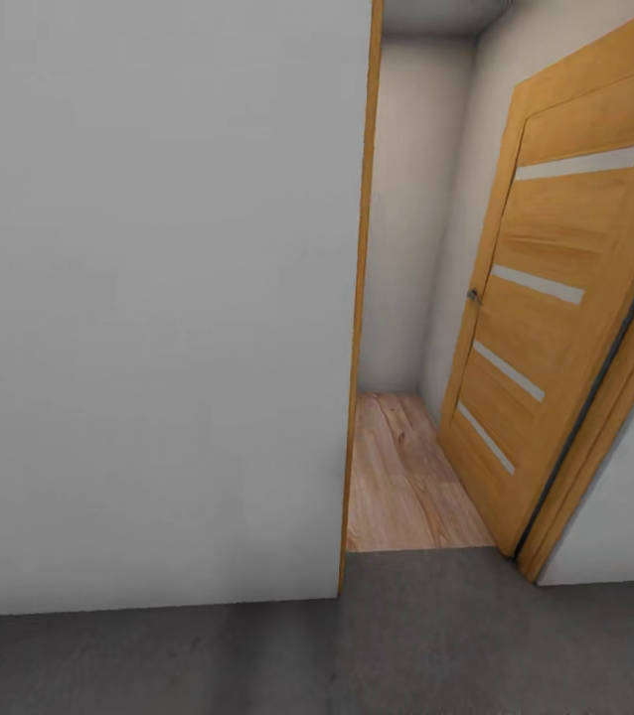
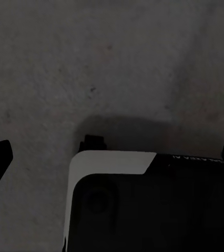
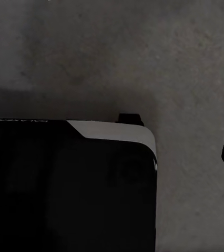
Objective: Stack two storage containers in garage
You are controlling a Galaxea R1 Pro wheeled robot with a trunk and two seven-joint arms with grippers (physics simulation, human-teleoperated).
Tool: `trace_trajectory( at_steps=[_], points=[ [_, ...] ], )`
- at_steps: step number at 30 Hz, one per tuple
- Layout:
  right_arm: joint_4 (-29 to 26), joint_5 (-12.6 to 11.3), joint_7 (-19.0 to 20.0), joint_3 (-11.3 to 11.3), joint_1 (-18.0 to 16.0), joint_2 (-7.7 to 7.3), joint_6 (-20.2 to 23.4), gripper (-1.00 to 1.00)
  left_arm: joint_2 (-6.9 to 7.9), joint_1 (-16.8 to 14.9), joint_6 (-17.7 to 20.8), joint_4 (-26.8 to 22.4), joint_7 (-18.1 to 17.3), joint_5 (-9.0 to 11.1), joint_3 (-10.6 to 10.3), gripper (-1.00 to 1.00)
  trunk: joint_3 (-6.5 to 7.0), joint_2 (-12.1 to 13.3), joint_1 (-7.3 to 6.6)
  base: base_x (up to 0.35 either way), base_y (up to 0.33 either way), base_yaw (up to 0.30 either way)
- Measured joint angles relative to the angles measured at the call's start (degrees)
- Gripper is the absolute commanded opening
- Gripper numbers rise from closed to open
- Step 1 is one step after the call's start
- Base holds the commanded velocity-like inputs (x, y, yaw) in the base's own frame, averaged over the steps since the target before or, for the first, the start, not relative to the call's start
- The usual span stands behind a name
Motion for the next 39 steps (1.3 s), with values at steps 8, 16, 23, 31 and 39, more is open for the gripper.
trace_trajectory(
  at_steps=[8,16,23,31,39],
  points=[
    [0.0,0.0,0.0,0.1,0.0,0.05,-0.1,1.00,-0.01,0.0,0.0,0.0,0.0,-0.1,0.0,1.00,0.28,0.0,0.00,0.000,0.000,-0.243],
    [0.0,0.0,0.0,0.0,0.0,0.05,-0.1,1.00,-0.01,0.0,0.0,0.0,0.0,-0.1,0.0,1.00,0.59,0.0,0.00,0.000,0.000,-0.272],
    [0.0,0.0,0.0,0.0,0.0,0.04,-0.1,1.00,-0.01,0.0,0.0,0.0,0.1,-0.1,0.0,1.00,0.84,0.0,0.00,0.000,0.000,-0.274],
    [0.0,0.0,0.0,0.0,0.0,0.02,-0.1,1.00,-0.01,0.0,-0.1,0.0,0.1,-0.2,0.0,1.00,1.06,0.0,0.00,0.000,0.000,-0.279],
    [0.0,0.0,0.0,0.0,0.0,-0.03,0.0,1.00,-0.01,0.0,0.0,0.0,0.3,-0.3,-0.1,1.00,1.15,0.0,0.00,0.000,0.000,-0.282]
  ],
)
